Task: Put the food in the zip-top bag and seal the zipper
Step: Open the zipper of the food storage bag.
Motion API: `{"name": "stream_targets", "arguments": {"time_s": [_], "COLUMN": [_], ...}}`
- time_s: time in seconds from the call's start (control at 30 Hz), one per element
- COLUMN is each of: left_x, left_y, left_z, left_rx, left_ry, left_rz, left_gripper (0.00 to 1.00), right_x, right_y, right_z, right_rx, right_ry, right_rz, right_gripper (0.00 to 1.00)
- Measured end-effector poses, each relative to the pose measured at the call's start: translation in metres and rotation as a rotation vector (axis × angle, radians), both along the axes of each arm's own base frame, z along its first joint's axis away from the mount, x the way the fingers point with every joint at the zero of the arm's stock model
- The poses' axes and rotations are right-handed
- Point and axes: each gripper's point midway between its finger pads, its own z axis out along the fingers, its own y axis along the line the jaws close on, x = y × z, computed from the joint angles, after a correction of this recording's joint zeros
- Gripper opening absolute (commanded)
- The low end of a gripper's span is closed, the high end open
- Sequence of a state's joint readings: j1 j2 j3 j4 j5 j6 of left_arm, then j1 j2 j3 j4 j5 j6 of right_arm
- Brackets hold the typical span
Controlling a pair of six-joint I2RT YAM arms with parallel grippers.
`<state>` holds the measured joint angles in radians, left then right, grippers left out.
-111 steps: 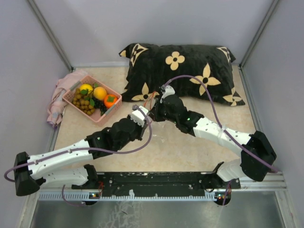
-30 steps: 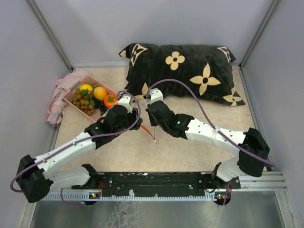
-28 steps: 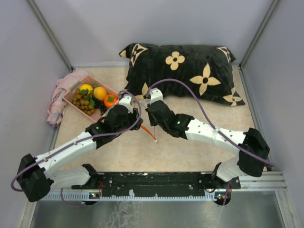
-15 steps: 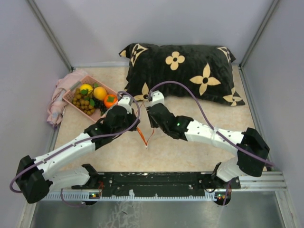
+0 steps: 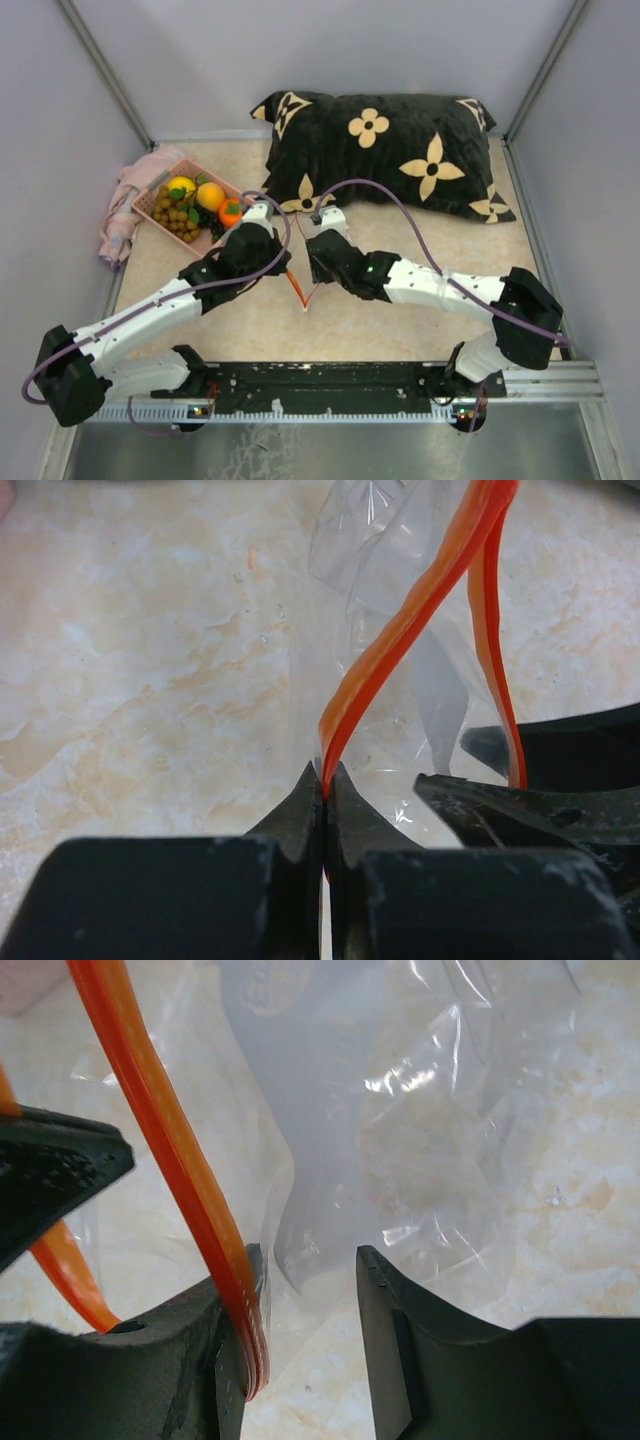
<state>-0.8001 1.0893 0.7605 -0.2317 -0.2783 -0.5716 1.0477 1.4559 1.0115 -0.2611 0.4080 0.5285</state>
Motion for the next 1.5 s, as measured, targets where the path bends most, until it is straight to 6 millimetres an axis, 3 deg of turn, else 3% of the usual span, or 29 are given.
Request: {"name": "stream_targets", "arguments": {"time_s": [0.1,0.23,0.47,0.6,0.83,1.0,1.17,1.33,1.5], "left_x": [0.001,0.004,0.006,0.006,0.007,0.004,0.000,-0.004,-0.004], "left_y": [0.004,0.011,0.018,0.021,0.019,0.006,-0.007,-0.013,-0.015], "left_z": [-0.003,-0.001,0.002,-0.001,-0.010,-0.007,0.004,0.018,0.042], "left_rx": [0.016,0.052,0.104,0.154,0.214,0.179,0.121,0.072,0.023], "left_ry": [0.014,0.015,0.006,0.017,0.049,0.047,0.035,0.008,-0.047], "left_rz": [0.026,0.059,0.067,0.058,0.028,-0.040,-0.100,-0.134,-0.145], "left_gripper": [0.00,0.00,0.00,0.00,0.00,0.24,0.42,0.66,0.81], "right_x": [-0.002,-0.001,0.007,0.014,0.024,0.022,0.022,0.028,0.035], "right_y": [-0.008,-0.027,-0.053,-0.062,-0.082,-0.081,-0.080,-0.076,-0.075], "right_z": [-0.008,-0.013,0.016,0.042,0.068,0.073,0.069,0.059,0.059], "right_rx": [-0.031,-0.109,-0.211,-0.222,-0.195,-0.183,-0.205,-0.258,-0.312], "right_ry": [0.012,-0.002,-0.092,-0.148,-0.187,-0.190,-0.182,-0.157,-0.141], "right_rz": [-0.024,-0.055,-0.084,-0.093,-0.108,-0.077,-0.070,-0.070,-0.091], "right_gripper": [0.26,0.01,0.00,0.00,0.00,0.00,0.00,0.00,0.00]}}
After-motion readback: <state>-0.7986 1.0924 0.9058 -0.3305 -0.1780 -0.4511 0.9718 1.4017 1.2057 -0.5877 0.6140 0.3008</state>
